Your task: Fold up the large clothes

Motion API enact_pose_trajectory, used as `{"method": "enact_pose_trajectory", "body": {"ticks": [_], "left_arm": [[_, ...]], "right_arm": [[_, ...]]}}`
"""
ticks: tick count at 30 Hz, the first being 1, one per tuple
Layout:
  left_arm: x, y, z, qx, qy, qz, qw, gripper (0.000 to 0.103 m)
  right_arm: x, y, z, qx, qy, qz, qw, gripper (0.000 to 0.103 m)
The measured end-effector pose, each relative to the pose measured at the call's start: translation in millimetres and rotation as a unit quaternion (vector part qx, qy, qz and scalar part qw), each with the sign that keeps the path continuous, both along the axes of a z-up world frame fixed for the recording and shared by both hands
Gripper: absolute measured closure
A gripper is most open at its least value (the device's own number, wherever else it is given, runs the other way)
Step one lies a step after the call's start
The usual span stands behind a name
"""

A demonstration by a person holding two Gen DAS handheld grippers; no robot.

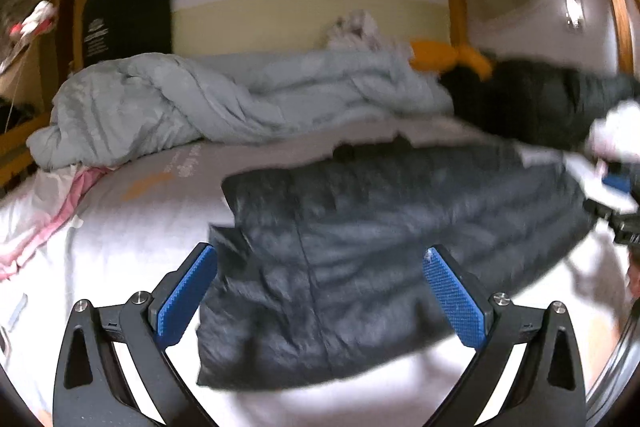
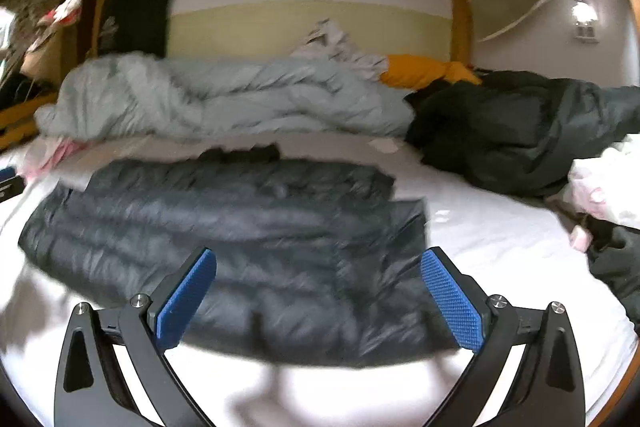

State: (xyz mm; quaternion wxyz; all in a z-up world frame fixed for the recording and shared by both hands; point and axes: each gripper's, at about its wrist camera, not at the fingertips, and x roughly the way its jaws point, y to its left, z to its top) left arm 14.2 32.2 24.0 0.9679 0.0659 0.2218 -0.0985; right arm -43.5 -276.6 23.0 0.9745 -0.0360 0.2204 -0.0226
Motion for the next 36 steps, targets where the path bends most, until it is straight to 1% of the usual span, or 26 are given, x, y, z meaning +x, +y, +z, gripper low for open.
{"method": "enact_pose_trajectory", "body": {"ticks": [2,5,7,8,11,13,16,17,19,20,24,26,28,29,30,31,32,33,35,36], "left_arm": [[-2,-13,-11,0.027,0.013,-0.014,0.9995,0.001],[-6,-31,-26,0.065,0.029,-0.042,0.9966,0.001],[-6,-44,-37,0.087,0.054,-0.075,0.9919,0.001],[-8,-49,-43,0.101,0.06,-0.083,0.9896,0.001],[-9,-64,-59,0.149,0.065,-0.086,0.9829,0.001],[-6,-68,-68,0.164,0.076,-0.083,0.98,0.001],[-1,-68,-79,0.181,0.086,-0.068,0.9774,0.001],[2,-67,-81,0.181,0.085,-0.064,0.9778,0.0],[5,-64,-82,0.174,0.087,-0.054,0.9794,0.0],[8,-61,-81,0.169,0.089,-0.044,0.9806,0.0],[21,-44,-82,0.155,0.093,0.005,0.9834,0.0],[30,-31,-82,0.134,0.104,0.029,0.9851,0.0],[35,-22,-81,0.117,0.111,0.04,0.9862,0.0],[37,-18,-81,0.111,0.112,0.045,0.9865,0.004],[38,-16,-80,0.108,0.11,0.047,0.9869,0.008],[40,-15,-81,0.105,0.111,0.047,0.9872,0.025],[40,-14,-81,0.104,0.111,0.046,0.9873,0.056],[39,-13,-80,0.106,0.111,0.045,0.9871,0.067],[35,-13,-77,0.104,0.107,0.034,0.9882,0.078],[33,-15,-75,0.107,0.105,0.034,0.9881,0.08]], "right_arm": [[0,10,-9,-0.017,0.022,0.028,0.999,0.0],[1,29,-23,-0.052,0.063,0.085,0.993,0.0],[1,38,-31,-0.075,0.076,0.098,0.989,0.0],[2,42,-35,-0.081,0.087,0.105,0.987,0.0],[6,47,-46,-0.098,0.111,0.106,0.983,0.0],[10,49,-52,-0.117,0.122,0.096,0.981,0.0],[18,53,-65,-0.166,0.141,0.075,0.973,0.0],[21,55,-71,-0.187,0.145,0.065,0.969,0.0],[23,56,-73,-0.194,0.142,0.061,0.969,0.0],[24,57,-71,-0.196,0.139,0.057,0.969,0.0],[34,52,-70,-0.236,0.119,0.013,0.964,0.0],[41,44,-68,-0.234,0.118,-0.002,0.965,0.0],[47,37,-67,-0.226,0.116,-0.013,0.967,0.0],[50,34,-66,-0.227,0.113,-0.02,0.967,0.0],[51,32,-66,-0.226,0.111,-0.025,0.967,0.007],[52,29,-66,-0.223,0.112,-0.026,0.968,0.014],[55,27,-67,-0.218,0.117,-0.026,0.969,0.036],[57,24,-68,-0.213,0.124,-0.029,0.969,0.057],[54,20,-66,-0.2,0.125,-0.03,0.971,0.071],[51,18,-63,-0.191,0.12,-0.028,0.974,0.074]]}}
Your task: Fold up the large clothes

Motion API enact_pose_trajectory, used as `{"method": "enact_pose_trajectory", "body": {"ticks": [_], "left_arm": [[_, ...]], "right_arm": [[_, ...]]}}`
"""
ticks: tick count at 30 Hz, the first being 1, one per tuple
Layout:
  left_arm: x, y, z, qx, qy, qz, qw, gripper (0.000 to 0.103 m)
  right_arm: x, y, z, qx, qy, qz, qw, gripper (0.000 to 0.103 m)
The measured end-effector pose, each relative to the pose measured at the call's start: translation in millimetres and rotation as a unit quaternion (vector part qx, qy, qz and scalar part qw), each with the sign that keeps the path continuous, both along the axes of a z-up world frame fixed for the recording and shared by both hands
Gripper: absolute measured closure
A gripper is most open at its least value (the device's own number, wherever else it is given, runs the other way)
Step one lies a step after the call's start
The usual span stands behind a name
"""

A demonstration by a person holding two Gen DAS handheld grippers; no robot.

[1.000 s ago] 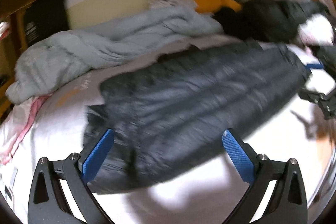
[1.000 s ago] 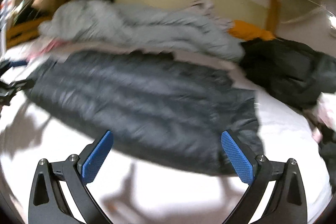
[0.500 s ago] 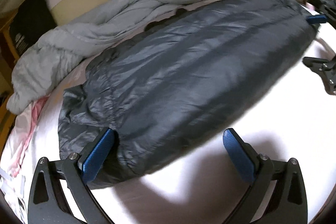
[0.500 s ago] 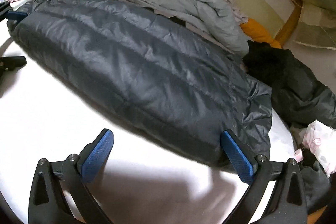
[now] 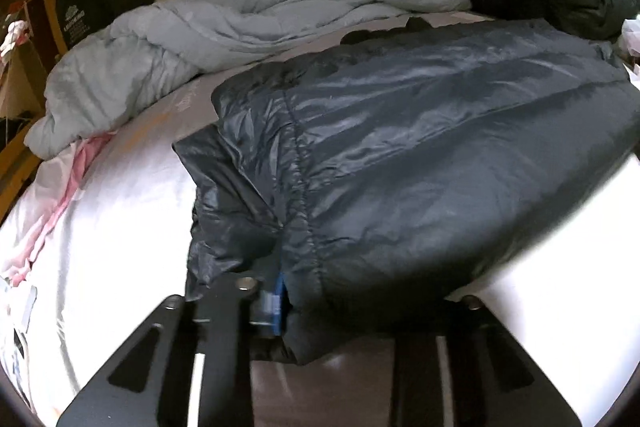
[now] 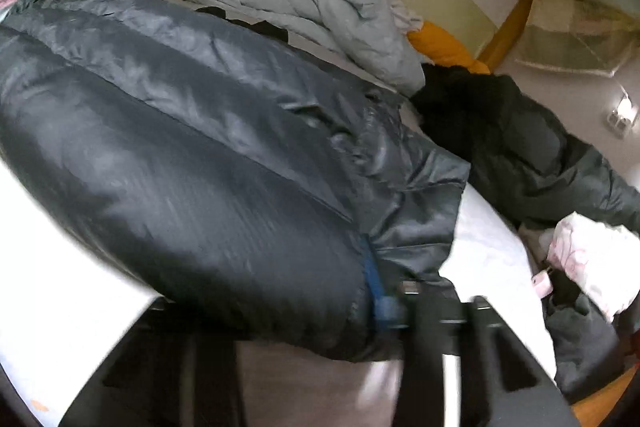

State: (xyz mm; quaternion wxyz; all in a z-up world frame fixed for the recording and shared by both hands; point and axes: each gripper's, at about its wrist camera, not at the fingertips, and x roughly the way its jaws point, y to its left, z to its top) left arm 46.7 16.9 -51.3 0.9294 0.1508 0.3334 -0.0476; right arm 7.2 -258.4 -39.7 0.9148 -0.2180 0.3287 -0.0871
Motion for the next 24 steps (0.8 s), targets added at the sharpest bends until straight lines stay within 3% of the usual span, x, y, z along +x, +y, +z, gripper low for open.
{"method": "enact_pose_trajectory", "body": {"ticks": [2,6,10,14,17,20,22,24], "left_arm": [[-6,0,6,-0.005,-0.002,-0.004,1.0,0.083],[-20,11,19,-0.066,0.021,-0.005,0.9976,0.083],[-38,16,26,-0.083,0.035,-0.016,0.9958,0.082],[-54,21,31,-0.11,0.048,-0.019,0.9927,0.077],[-56,21,38,-0.107,0.041,-0.021,0.9932,0.07],[-52,25,49,-0.111,0.024,-0.011,0.9935,0.055],[-45,29,57,-0.119,0.02,-0.01,0.9927,0.052],[-37,33,65,-0.122,0.012,-0.005,0.9925,0.04]], "right_arm": [[-10,-2,8,0.016,-0.009,0.003,1.0,0.077],[-35,-5,22,0.037,-0.015,0.013,0.999,0.077],[-61,-8,31,0.055,-0.013,0.027,0.998,0.077],[-84,-13,33,0.057,-0.005,0.036,0.998,0.077],[-88,-13,34,0.051,-0.006,0.038,0.998,0.076],[-83,-13,42,0.043,-0.016,0.034,0.998,0.069],[-78,-15,53,0.049,-0.029,0.032,0.998,0.058],[-71,-19,65,0.052,-0.045,0.026,0.997,0.043]]}}
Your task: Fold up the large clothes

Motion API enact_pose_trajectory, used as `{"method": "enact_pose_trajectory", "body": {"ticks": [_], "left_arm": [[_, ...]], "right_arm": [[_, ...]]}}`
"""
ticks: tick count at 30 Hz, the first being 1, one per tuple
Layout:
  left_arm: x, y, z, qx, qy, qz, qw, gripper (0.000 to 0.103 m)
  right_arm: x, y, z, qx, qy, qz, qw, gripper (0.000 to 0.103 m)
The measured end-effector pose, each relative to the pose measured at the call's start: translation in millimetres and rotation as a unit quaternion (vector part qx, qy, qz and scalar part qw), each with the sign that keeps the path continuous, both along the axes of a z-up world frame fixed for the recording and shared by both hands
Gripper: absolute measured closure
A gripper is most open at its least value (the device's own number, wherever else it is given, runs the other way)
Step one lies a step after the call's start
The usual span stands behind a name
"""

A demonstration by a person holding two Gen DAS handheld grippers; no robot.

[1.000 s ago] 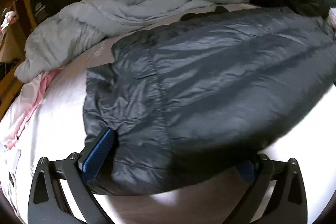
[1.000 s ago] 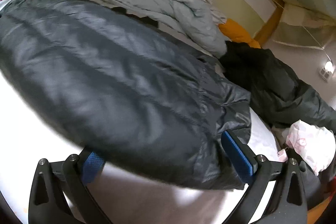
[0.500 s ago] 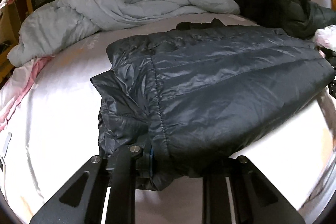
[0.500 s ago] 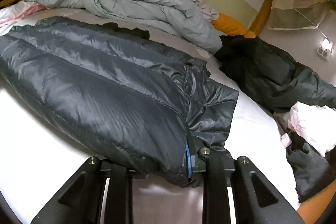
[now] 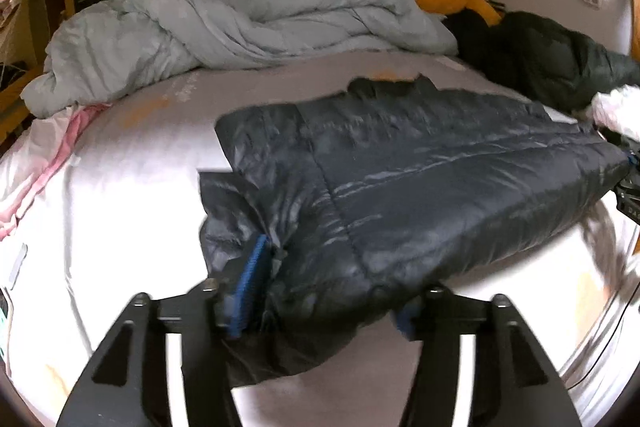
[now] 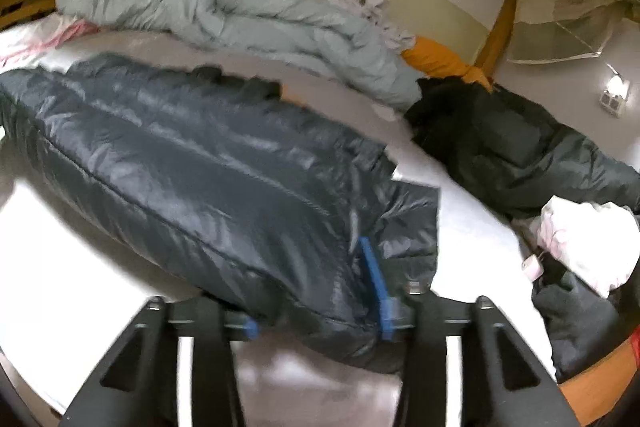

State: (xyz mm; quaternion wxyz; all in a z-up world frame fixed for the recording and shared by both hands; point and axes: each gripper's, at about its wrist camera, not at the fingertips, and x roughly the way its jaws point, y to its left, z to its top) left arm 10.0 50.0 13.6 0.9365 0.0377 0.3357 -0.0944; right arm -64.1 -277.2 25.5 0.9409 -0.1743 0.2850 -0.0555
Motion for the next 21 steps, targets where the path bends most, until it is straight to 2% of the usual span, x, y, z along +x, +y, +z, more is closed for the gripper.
{"method": "enact_pose_trajectory", "body": {"ticks": [5,7,8,10,16,19,21], "left_arm": [[34,5,21,0.001,-0.023,0.002,0.9997,0.021],[52,5,25,-0.003,-0.025,0.004,0.9997,0.017],[64,6,26,-0.003,-0.024,0.008,0.9997,0.011],[87,8,27,-0.003,-0.025,0.018,0.9995,0.004],[157,16,10,0.004,-0.01,0.043,0.999,0.002],[180,24,-3,-0.011,0.017,0.058,0.9981,0.002],[186,27,-11,-0.021,0.027,0.063,0.9974,0.002]], "right_arm": [[41,-11,30,0.029,-0.023,0.0,0.999,0.035],[61,-14,36,0.038,-0.024,-0.002,0.999,0.034],[72,-16,39,0.044,-0.025,-0.002,0.999,0.034],[99,-20,43,0.053,-0.025,-0.005,0.998,0.033],[168,-22,35,0.045,-0.017,-0.011,0.999,0.026],[198,-24,26,0.043,-0.005,-0.016,0.999,0.025],[211,-26,18,0.041,0.003,-0.021,0.999,0.02]]}}
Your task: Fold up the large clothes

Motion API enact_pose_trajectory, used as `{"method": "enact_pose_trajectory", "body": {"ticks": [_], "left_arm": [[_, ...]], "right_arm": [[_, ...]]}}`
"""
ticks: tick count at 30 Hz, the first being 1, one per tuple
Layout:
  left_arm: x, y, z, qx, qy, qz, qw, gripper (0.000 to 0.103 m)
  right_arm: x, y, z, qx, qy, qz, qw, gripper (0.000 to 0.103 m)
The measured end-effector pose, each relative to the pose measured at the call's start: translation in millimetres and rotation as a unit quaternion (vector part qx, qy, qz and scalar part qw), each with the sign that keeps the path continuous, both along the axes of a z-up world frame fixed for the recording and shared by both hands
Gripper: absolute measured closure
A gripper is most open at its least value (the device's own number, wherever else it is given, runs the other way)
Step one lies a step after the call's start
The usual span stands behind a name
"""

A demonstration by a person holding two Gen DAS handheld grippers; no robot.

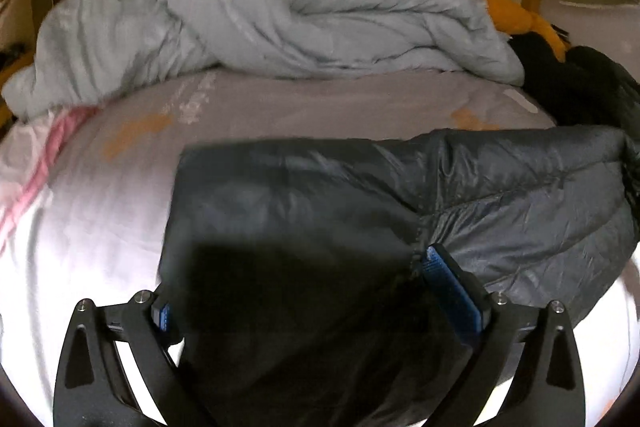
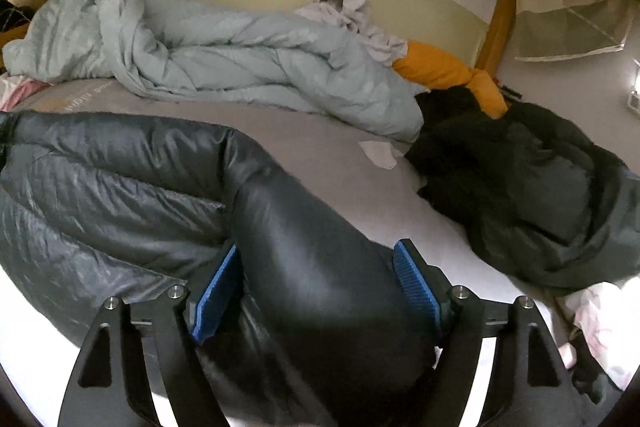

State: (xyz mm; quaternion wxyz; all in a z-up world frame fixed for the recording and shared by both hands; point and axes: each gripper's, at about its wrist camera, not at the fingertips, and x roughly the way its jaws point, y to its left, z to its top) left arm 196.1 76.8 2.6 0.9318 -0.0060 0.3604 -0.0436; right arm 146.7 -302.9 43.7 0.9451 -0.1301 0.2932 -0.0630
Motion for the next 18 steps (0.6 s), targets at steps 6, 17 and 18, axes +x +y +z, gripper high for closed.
{"method": "enact_pose_trajectory", "body": {"ticks": [6,17,18], "left_arm": [[-7,6,-3,-0.01,-0.012,0.001,0.9999,0.0],[-73,-5,74,0.018,-0.177,-0.023,0.9838,0.0],[-72,-8,78,0.012,-0.175,-0.026,0.9842,0.0]], "right_arm": [[0,-8,-14,-0.004,0.0,-0.014,1.0,0.016],[-62,-10,54,0.037,-0.134,-0.001,0.99,0.015],[-63,-7,61,0.052,-0.136,0.014,0.989,0.015]]}}
